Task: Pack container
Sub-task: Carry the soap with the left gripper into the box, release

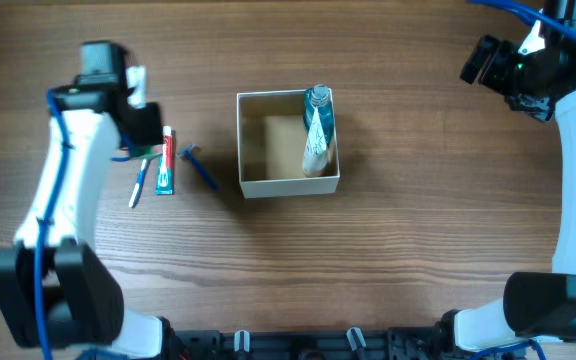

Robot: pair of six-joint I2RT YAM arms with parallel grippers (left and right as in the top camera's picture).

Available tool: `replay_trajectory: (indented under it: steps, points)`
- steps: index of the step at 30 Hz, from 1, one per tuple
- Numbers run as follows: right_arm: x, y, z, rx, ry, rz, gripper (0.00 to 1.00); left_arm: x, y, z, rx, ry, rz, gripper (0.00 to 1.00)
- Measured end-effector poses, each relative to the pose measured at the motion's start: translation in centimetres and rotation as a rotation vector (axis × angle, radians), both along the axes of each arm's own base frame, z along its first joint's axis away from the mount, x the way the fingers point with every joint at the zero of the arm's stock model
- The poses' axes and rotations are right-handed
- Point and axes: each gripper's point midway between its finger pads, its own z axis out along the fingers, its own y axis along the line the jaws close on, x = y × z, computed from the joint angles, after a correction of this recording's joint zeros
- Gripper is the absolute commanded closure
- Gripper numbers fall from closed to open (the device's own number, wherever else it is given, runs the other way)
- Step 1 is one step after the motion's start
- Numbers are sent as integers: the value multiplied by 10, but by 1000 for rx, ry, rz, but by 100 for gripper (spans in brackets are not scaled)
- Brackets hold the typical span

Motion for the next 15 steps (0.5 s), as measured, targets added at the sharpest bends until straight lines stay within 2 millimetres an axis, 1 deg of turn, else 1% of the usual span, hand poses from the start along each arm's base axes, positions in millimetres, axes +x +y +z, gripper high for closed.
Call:
replay_trajectory:
  steps: [4, 7, 9, 12, 13, 15]
  points:
    - [0, 0, 0, 0, 0, 0, 0, 1, -67, 38, -40, -127, -100, 50]
    - [0, 0, 0, 0, 0, 0, 0, -1, -109, 57, -89, -200, -156, 52]
    - [0, 0, 0, 0, 0, 0, 0, -3, -134, 63, -117, -225, -189, 53]
    - [0, 0, 0, 0, 0, 0, 0, -3, -163, 65, -153, -250, -220, 53]
    - [0, 0, 0, 0, 0, 0, 0, -1, -172, 65, -166, -261, -224, 52]
    - [0, 0, 0, 0, 0, 0, 0, 4, -184, 59, -188, -263, -213, 51]
